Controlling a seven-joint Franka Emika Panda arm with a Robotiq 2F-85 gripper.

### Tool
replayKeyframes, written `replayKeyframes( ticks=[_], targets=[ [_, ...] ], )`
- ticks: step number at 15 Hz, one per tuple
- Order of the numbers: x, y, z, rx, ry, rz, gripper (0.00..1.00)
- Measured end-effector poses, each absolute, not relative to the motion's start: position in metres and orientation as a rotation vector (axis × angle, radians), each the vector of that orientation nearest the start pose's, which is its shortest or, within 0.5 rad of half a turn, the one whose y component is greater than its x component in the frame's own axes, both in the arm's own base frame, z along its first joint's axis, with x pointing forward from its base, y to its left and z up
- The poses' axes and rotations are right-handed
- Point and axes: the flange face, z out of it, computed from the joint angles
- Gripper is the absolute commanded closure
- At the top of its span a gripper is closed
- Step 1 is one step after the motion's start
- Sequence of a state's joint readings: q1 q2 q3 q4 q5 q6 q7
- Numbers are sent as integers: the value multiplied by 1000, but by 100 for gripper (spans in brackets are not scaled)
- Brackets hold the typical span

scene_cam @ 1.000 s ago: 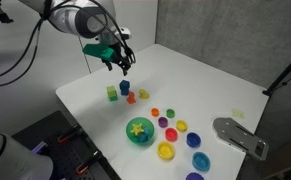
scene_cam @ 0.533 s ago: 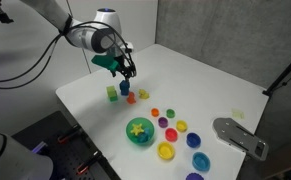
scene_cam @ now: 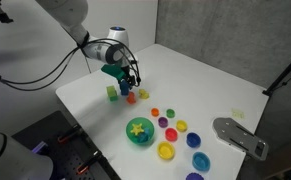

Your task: Put the orange toy in the green bowl

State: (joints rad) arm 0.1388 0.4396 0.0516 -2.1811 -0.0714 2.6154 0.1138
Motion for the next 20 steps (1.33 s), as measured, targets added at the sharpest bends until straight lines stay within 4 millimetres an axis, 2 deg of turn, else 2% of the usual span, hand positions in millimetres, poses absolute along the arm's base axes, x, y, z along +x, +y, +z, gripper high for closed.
replayKeyframes(
  ticks=[9, 14, 15, 17, 20],
  targets=[
    [581, 113, 109, -3176, -184, 82, 0],
    [592, 118, 80, -3186, -204, 99, 0],
    [594, 120, 77, -3190, -217, 97, 25],
    [597, 121, 79, -3200, -246, 81, 33],
    [601, 126, 86, -3207, -283, 55, 58]
  ],
)
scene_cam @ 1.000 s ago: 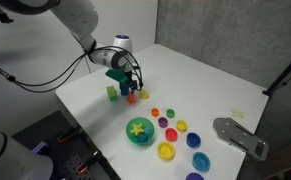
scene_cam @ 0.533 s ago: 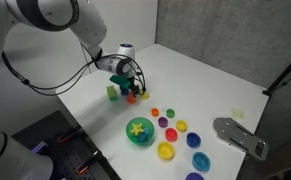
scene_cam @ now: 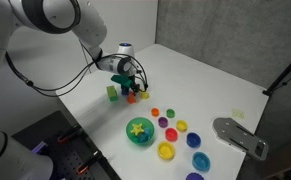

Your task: Put the orange toy in the green bowl

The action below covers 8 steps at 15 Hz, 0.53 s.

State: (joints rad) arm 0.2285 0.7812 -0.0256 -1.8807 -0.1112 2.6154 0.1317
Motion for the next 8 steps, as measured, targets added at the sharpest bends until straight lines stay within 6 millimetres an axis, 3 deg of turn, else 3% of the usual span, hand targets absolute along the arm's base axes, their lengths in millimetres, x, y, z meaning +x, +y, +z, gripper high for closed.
replayKeyframes(
  ticks=[4, 8],
  targets=[
    [605, 126, 86, -3223, -311, 43, 82],
    [606, 125, 87, -3225, -311, 39, 91]
  ],
)
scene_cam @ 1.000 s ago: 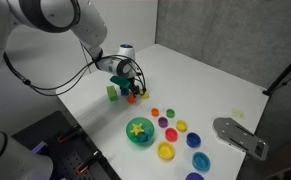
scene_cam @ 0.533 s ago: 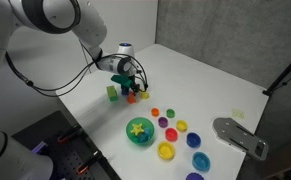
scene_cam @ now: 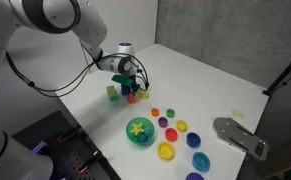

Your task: Put the orange toy in the green bowl

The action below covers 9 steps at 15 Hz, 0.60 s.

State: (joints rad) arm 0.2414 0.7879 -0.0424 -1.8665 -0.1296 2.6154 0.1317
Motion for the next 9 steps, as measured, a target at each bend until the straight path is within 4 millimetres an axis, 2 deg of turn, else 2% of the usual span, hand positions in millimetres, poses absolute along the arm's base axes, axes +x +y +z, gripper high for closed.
replayKeyframes(
  ticks=[5, 9],
  targets=[
    [612, 105, 96, -3252, -269, 41, 91],
    [620, 78, 130, -3268, -209, 47, 91]
  ],
)
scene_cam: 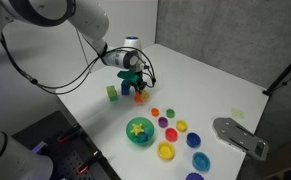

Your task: Put the orange toy in the green bowl

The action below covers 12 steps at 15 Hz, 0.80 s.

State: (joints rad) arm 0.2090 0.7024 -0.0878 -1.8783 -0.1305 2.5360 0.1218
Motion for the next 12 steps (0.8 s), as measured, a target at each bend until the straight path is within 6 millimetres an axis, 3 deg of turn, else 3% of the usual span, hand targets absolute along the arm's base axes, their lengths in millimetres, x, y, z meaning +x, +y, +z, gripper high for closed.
replayKeyframes(
  ticks=[6, 12],
  targets=[
    [617, 24, 187, -3317, -137, 78, 91],
    [586, -31, 203, -3387, -114, 196, 91]
  ],
)
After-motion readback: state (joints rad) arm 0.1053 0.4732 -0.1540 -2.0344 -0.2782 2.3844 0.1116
